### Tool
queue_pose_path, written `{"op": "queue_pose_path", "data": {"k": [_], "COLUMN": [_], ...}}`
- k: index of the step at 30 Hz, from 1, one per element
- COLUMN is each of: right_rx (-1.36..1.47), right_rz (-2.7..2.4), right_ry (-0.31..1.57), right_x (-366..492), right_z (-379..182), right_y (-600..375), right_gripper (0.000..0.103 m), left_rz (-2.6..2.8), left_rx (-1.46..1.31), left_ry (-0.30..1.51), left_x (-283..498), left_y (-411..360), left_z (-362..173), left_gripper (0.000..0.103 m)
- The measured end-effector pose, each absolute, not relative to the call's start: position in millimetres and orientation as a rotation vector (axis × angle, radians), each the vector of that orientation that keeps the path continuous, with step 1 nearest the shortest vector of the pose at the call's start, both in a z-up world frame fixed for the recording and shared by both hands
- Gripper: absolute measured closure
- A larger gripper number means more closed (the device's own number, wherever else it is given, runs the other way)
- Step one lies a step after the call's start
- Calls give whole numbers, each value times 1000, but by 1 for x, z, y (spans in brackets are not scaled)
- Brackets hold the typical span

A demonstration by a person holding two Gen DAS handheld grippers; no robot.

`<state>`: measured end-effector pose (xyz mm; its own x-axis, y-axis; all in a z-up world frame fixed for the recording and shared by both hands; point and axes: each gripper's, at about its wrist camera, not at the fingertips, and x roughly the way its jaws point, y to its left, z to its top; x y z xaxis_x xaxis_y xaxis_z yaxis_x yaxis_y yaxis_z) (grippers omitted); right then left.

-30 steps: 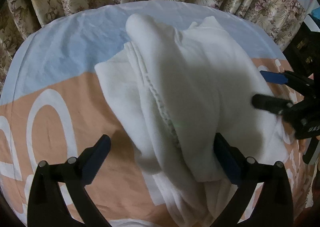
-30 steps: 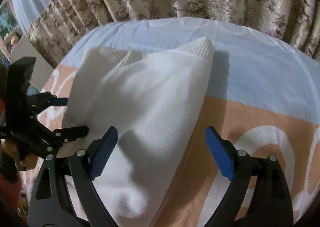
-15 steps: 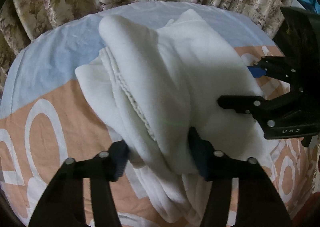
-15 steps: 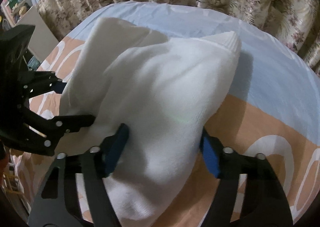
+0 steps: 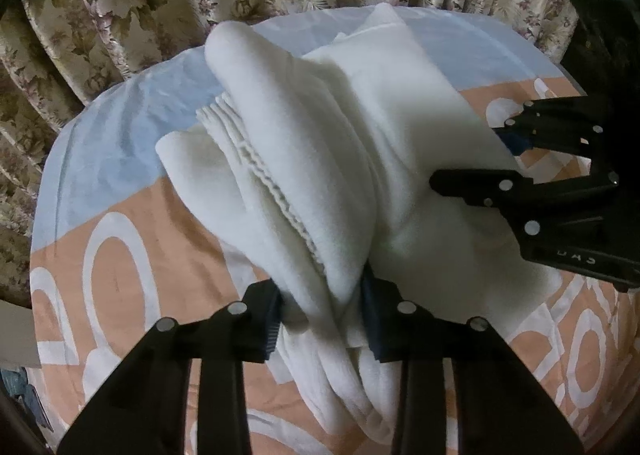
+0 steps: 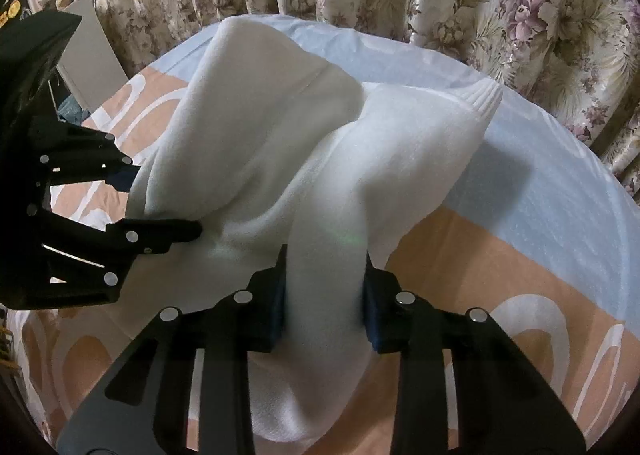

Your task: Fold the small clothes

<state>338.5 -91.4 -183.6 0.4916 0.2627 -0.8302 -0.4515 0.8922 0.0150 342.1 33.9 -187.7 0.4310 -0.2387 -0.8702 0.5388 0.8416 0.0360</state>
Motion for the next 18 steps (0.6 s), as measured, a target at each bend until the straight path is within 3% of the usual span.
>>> {"op": "queue_pose_path", "data": {"k": [18], "right_rx": [-179], "right_rz": [416], "right_ry": [757], "right_x": [280], "right_z": [-101], "right_y": [-127], "right_gripper": [74], "left_rz": [-478], "left_rx": [394], "left_ry": [864], "left_x": [276], "left_y": [-7], "left_z": [-104], "left_gripper": [69]}}
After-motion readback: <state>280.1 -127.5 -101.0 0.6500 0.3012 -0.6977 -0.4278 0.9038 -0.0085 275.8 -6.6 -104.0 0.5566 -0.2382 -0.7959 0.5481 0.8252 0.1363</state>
